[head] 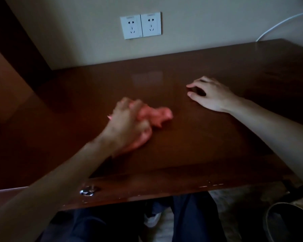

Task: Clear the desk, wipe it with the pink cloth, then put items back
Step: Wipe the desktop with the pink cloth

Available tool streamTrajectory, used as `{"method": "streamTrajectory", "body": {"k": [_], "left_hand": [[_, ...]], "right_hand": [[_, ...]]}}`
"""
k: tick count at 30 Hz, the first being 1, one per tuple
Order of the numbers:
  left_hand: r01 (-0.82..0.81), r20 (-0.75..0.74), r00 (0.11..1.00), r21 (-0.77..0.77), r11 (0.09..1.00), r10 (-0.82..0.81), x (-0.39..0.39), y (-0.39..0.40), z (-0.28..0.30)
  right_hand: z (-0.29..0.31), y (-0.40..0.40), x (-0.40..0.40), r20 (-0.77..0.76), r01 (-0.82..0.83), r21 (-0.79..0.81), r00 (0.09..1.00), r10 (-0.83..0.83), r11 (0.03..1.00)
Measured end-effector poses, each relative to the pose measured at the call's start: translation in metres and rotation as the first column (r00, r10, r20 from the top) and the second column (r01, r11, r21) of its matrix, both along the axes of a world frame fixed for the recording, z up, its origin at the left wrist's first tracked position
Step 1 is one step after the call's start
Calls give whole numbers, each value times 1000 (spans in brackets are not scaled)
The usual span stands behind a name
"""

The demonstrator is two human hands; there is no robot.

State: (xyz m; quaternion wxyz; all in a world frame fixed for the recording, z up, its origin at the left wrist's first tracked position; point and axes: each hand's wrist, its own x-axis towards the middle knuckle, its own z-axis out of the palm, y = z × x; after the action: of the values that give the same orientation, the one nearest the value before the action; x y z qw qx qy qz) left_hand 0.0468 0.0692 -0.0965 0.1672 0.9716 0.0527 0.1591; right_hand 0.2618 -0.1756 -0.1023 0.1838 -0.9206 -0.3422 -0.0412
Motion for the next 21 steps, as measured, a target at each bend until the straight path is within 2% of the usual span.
{"method": "streamTrajectory", "body": {"k": [2,3,4,7,8,9,10,11,13,14,15,16,17,18,19,21], "left_hand": [[259,-41,964,-49,965,-261,-30,-23,-6],[308,-72,948,-21,951,-309,-28,-21,-3],[282,-60,958,7,959,-281,-14,-11,0],[-69,-64,996,4,998,69,41,26,15],[-60,-45,997,15,998,61,44,19,12],[50,-66,997,11,999,-49,37,0,9],[243,-65,968,8,970,-242,22,-24,3],[409,-71,910,-17,912,-409,1,-47,-2],[575,-103,812,-26,818,-574,-7,-52,2],[561,-88,826,20,828,-557,7,-43,2],[484,-73,874,37,874,-481,29,-31,5],[319,-72,946,31,947,-316,55,-15,9],[165,-107,981,23,986,-161,74,-2,14],[91,-108,990,29,995,-88,82,0,14],[124,-108,987,39,992,-119,80,-9,10],[397,-98,915,26,918,-392,50,-49,3]], "right_hand": [[-2,-1,1,6,-6,18,1000,6,1000],[-3,-2,1,13,-4,23,1000,4,1000],[-2,-2,1,17,-2,20,1000,1,1000],[1,-1,1,19,7,6,1000,-8,1000],[1,0,1,23,8,4,1000,-8,1000],[0,0,1,28,4,7,1000,-4,1000],[-1,-1,1,30,0,20,1000,0,1000],[-3,-2,1,28,-1,35,1000,0,999],[-2,-2,1,24,-5,45,1000,4,999],[-1,-2,0,26,-10,37,1000,9,999],[0,-2,1,30,-10,27,1000,9,1000],[1,-2,1,29,-5,18,1000,4,1000],[1,-1,0,24,-2,8,1000,2,1000],[1,0,0,18,-7,9,1000,6,1000],[1,0,1,21,-14,21,1000,13,1000],[-2,-2,2,38,-15,45,999,13,999]]}}
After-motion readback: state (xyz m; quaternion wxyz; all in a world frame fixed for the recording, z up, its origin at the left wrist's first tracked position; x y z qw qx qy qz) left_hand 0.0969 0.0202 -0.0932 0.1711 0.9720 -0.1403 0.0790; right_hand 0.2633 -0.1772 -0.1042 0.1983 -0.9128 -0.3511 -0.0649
